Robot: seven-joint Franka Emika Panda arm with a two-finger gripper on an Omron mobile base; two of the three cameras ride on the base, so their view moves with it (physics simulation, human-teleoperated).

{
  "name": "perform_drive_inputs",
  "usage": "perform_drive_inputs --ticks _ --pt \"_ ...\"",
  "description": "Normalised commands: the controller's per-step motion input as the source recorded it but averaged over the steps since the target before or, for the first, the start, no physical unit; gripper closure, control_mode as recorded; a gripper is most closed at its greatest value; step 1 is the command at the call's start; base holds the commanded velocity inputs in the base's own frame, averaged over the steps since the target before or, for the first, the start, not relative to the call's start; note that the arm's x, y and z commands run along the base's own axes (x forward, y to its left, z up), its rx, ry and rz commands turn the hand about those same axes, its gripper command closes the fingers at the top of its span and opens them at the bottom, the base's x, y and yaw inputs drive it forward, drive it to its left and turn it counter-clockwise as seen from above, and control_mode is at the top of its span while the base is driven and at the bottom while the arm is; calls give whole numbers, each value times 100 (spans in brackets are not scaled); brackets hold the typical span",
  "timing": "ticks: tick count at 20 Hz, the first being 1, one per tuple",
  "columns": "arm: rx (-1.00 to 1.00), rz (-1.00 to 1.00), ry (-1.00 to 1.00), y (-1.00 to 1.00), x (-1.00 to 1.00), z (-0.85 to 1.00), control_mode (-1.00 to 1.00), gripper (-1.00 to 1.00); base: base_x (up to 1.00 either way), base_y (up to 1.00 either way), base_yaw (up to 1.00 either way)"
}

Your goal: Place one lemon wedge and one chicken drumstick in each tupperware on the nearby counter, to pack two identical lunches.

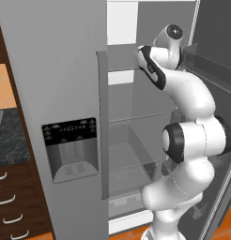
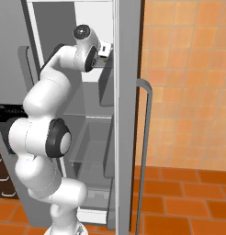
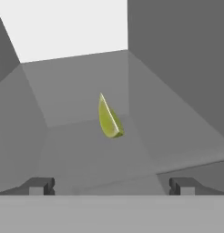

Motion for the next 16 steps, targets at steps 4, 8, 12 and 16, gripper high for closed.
perform_drive_inputs --ticks 4,8,12,16 --pt "0 0 0 1 70 -9 -100 -100 0 0 0" --pt "0 0 6 0 72 0 -100 -100 0 0 0" --pt "0 0 9 0 58 0 -100 -100 0 0 0" --pt "0 1 9 -6 57 -6 -100 -100 0 0 0"
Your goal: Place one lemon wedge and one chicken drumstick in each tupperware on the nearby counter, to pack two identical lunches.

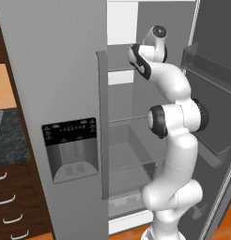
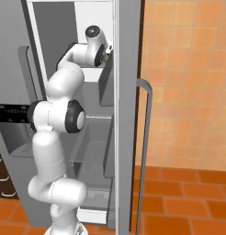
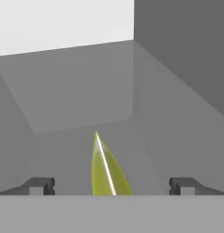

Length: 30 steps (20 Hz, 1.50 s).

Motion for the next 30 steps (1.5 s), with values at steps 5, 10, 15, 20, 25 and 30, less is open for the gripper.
perform_drive_inputs --ticks 5,10,15,20,25,30 --pt "0 1 8 0 17 -8 -100 -100 0 0 0" --pt "0 0 1 0 -32 -4 -100 -100 0 0 0" --pt "0 0 -10 -4 -33 0 -100 -100 0 0 0" --pt "0 0 0 0 0 -36 -100 -100 0 0 0" --pt "0 0 -1 0 -1 -18 -100 -100 0 0 0" --pt "0 0 0 3 0 -33 -100 -100 0 0 0"
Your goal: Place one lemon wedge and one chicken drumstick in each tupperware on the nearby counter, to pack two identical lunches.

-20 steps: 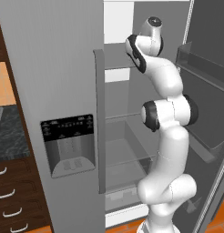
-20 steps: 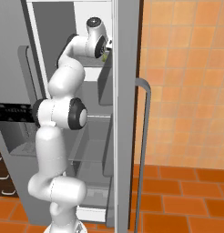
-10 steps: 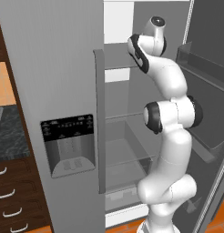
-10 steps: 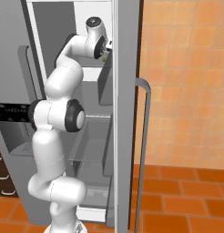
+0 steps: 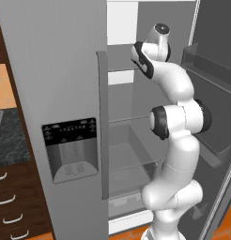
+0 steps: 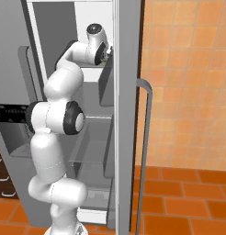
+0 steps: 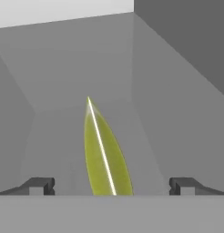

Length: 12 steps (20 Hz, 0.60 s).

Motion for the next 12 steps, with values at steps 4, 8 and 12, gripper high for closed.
perform_drive_inputs --ticks 4,8,12 --pt "-1 0 0 9 4 -38 -100 100 0 0 0" --pt "0 0 -3 5 10 -23 -100 100 0 0 0" --pt "0 0 -2 0 0 -4 -100 100 0 0 0"
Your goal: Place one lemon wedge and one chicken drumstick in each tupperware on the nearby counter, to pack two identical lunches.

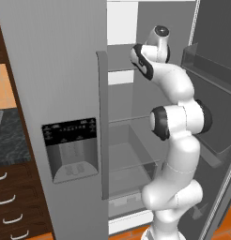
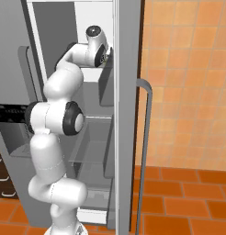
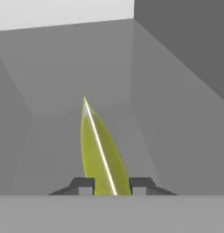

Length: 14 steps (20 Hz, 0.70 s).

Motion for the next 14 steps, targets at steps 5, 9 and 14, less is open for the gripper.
perform_drive_inputs --ticks 5,9,14 --pt "-2 3 -9 21 -66 -18 -100 100 0 0 0" --pt "-7 4 -58 46 -100 4 -100 100 0 0 0" --pt "-7 0 -60 32 -100 10 -100 100 0 0 0"
